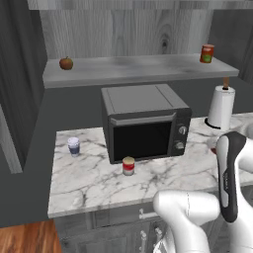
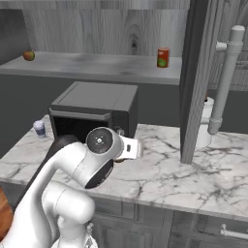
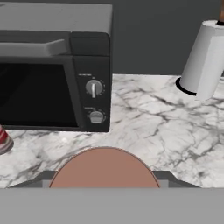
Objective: Pick the cans from the counter and place them in their designated side in the cabinet.
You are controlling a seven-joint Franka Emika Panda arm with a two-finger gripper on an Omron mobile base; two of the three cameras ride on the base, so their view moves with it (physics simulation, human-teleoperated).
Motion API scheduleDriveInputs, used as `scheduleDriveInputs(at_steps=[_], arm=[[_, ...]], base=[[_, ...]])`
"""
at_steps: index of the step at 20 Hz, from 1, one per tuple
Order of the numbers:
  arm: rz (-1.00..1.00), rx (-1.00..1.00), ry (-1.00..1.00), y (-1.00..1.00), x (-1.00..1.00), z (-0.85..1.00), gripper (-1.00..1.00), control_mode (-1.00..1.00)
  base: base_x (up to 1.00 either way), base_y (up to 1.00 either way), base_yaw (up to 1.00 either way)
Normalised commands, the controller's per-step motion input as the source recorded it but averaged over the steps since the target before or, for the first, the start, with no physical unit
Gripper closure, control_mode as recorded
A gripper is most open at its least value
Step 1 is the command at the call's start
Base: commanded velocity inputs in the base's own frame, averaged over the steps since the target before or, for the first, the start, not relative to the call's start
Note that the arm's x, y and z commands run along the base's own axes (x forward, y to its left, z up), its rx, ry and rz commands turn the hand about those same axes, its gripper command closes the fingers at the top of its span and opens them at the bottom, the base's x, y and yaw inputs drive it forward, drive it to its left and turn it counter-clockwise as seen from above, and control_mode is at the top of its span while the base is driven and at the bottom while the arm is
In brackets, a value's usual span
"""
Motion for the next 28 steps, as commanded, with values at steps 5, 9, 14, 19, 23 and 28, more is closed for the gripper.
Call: scheduleDriveInputs(at_steps=[5, 9, 14, 19, 23, 28], arm=[[0.00, 0.00, -0.05, 0.00, -0.04, 0.39, 1.00, -1.00], [0.00, 0.00, -0.06, 0.00, 0.00, 0.40, 1.00, -1.00], [0.00, 0.00, -0.09, 0.01, 0.00, 0.36, 1.00, -1.00], [0.00, 0.00, -0.06, 0.08, 0.00, 0.31, 1.00, -1.00], [0.00, 0.00, -0.06, 0.16, 0.00, 0.28, 1.00, -1.00], [0.00, 0.00, -0.07, 0.17, 0.00, 0.27, 1.00, -1.00]], base=[[0.00, 0.00, 0.00], [0.00, 0.00, 0.00], [0.00, 0.00, 0.00], [0.00, 0.00, 0.00], [0.00, 0.00, 0.00], [0.00, 0.00, 0.00]])
